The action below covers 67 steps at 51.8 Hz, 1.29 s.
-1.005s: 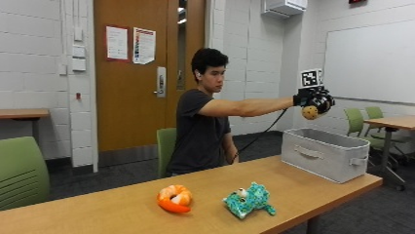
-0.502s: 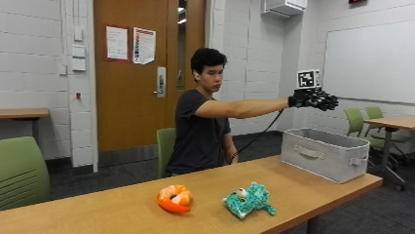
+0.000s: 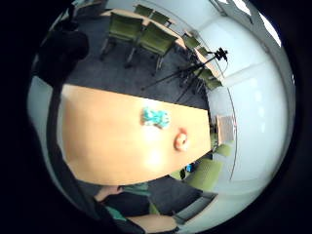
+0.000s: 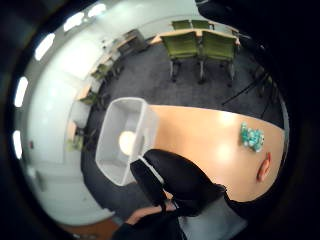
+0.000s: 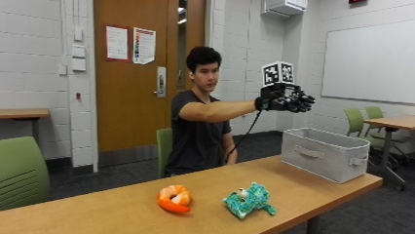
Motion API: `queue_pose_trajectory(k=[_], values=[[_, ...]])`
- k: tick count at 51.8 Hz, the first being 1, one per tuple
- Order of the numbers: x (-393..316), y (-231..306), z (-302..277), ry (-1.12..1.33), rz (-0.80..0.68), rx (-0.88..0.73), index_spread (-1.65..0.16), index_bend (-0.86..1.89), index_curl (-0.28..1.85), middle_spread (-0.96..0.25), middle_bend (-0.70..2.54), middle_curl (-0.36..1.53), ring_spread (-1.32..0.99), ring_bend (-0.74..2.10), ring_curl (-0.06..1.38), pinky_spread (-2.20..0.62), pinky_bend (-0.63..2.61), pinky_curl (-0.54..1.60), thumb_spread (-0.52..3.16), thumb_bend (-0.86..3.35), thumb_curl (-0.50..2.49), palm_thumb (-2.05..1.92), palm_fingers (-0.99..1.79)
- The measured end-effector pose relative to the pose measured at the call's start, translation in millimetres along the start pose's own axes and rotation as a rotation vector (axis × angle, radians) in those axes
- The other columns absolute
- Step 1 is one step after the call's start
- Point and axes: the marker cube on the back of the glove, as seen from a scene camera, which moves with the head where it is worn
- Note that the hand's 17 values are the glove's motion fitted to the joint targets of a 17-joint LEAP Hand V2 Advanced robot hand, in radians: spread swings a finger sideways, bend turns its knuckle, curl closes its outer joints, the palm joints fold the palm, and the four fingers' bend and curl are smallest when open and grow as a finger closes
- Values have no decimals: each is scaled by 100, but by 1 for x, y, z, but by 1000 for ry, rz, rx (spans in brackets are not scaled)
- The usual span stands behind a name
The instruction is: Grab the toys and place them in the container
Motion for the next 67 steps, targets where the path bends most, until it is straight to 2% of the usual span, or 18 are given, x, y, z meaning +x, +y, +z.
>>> queue_pose_trajectory(k=[11,23,49,59,67], values=[[121,0,38,1,120,-30,-32,14,21,-12,41,55,-35,75,34,-19,97,33,99,-9,25,-11,5],[186,3,104,-34,170,-100,-33,18,25,-15,42,53,-39,66,31,-18,92,32,97,-9,21,-12,1],[207,28,271,-94,236,-335,-35,22,36,-19,28,46,-37,36,24,-8,71,29,92,-10,17,-14,-9],[208,42,292,-52,230,-414,-37,27,40,-21,18,43,-35,24,22,-4,63,28,89,-10,16,-14,-5],[209,50,297,-47,248,-394,-39,43,45,-22,10,37,-30,14,19,0,78,32,91,-6,17,-7,1]])
